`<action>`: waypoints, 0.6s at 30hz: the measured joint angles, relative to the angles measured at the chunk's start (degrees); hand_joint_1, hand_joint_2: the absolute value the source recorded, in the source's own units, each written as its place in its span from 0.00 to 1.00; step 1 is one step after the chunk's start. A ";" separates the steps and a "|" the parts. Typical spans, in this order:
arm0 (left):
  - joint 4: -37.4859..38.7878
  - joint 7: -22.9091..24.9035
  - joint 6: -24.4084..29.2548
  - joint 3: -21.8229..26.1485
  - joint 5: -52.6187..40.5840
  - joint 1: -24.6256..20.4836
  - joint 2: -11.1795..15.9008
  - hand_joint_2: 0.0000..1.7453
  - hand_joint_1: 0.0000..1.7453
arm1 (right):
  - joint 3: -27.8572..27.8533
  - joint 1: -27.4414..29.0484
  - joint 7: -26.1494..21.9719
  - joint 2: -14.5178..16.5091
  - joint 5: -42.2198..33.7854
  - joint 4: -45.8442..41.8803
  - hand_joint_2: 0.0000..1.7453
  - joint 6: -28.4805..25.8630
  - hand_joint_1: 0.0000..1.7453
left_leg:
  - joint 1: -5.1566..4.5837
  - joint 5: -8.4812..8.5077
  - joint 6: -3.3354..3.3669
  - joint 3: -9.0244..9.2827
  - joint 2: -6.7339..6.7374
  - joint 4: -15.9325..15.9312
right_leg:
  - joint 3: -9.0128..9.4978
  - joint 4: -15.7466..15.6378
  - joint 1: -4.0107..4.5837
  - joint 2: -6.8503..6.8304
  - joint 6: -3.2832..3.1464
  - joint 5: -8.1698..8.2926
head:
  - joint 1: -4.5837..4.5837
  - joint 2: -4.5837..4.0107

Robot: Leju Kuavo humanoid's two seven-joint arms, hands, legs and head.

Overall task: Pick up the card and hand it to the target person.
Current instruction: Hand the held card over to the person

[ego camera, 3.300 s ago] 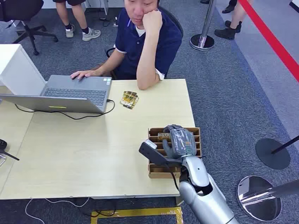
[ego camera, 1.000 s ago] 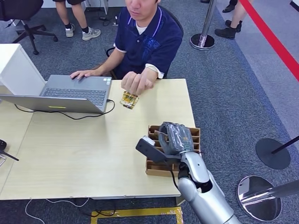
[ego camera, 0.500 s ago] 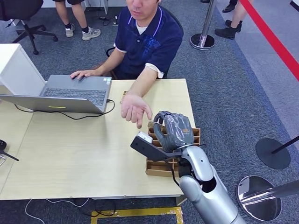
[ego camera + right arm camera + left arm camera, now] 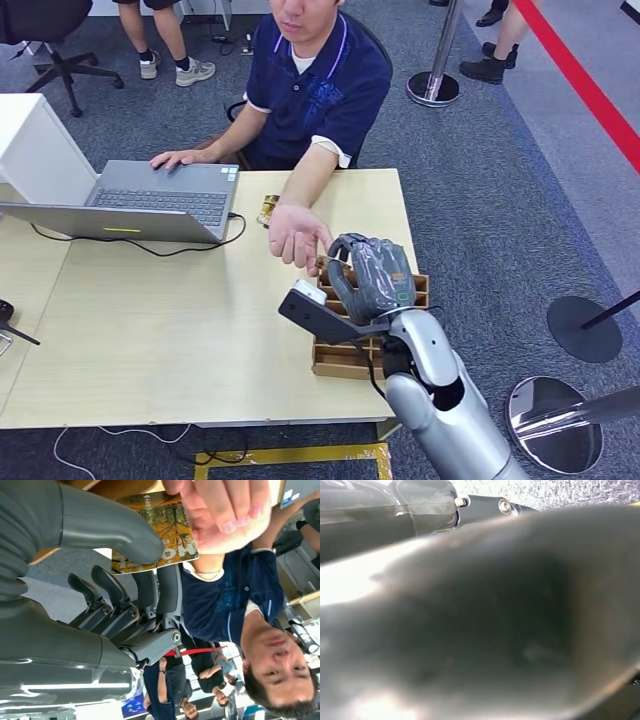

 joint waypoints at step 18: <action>0.00 1.16 -0.14 0.31 -0.20 -0.10 -0.04 0.00 0.00 | 0.22 -13.00 -1.93 7.98 -8.35 15.22 1.00 1.81 0.90 | 0.05 0.01 -0.01 0.01 0.01 -0.01 | 0.00 0.02 0.04 0.01 -0.02 -0.01 | 0.00 0.00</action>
